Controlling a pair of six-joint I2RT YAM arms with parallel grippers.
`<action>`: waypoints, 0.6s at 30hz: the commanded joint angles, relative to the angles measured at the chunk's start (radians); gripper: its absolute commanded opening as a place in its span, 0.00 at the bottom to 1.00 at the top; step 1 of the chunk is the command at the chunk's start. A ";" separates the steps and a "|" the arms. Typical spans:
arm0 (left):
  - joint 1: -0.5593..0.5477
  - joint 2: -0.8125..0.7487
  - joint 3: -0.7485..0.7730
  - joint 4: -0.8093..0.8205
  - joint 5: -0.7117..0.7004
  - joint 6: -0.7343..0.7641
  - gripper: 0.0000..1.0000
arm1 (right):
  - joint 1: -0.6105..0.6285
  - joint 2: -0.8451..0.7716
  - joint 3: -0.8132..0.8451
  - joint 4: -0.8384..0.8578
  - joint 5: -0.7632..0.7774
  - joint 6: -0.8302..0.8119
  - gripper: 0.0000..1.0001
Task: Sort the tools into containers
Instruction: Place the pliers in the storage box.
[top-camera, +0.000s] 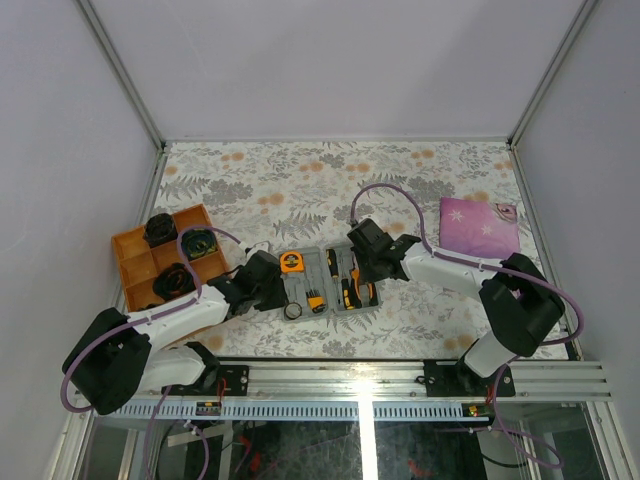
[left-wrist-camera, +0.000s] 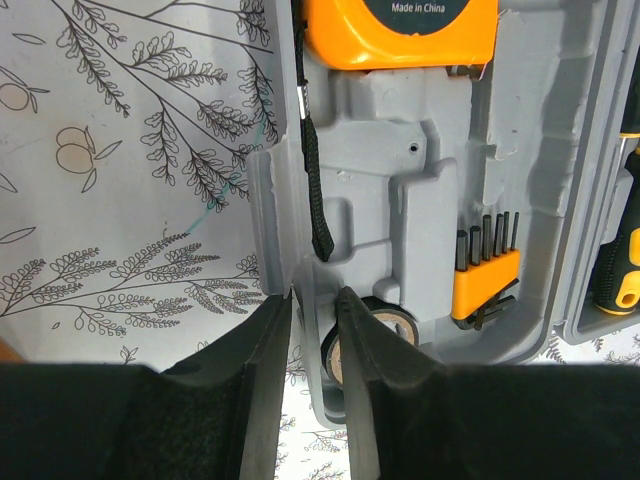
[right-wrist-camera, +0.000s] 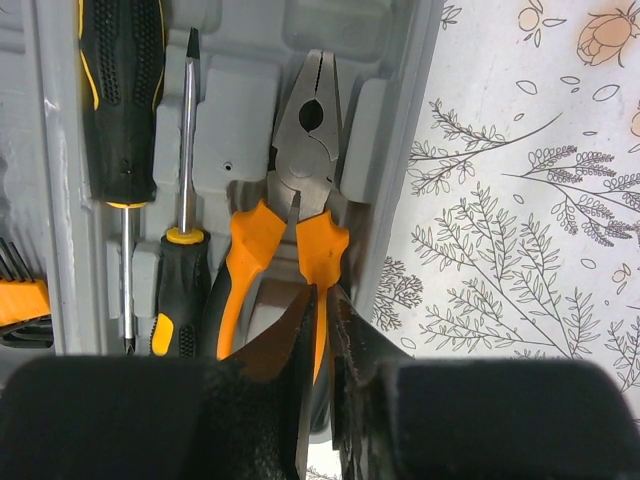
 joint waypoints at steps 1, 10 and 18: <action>0.005 0.007 0.002 0.033 0.005 0.018 0.25 | -0.001 0.006 0.007 0.024 0.028 -0.005 0.13; 0.004 0.010 0.000 0.036 0.004 0.015 0.25 | -0.001 -0.055 0.011 -0.030 -0.017 -0.012 0.22; 0.005 0.009 0.000 0.036 0.009 0.015 0.24 | 0.000 0.001 0.011 -0.022 -0.058 -0.021 0.22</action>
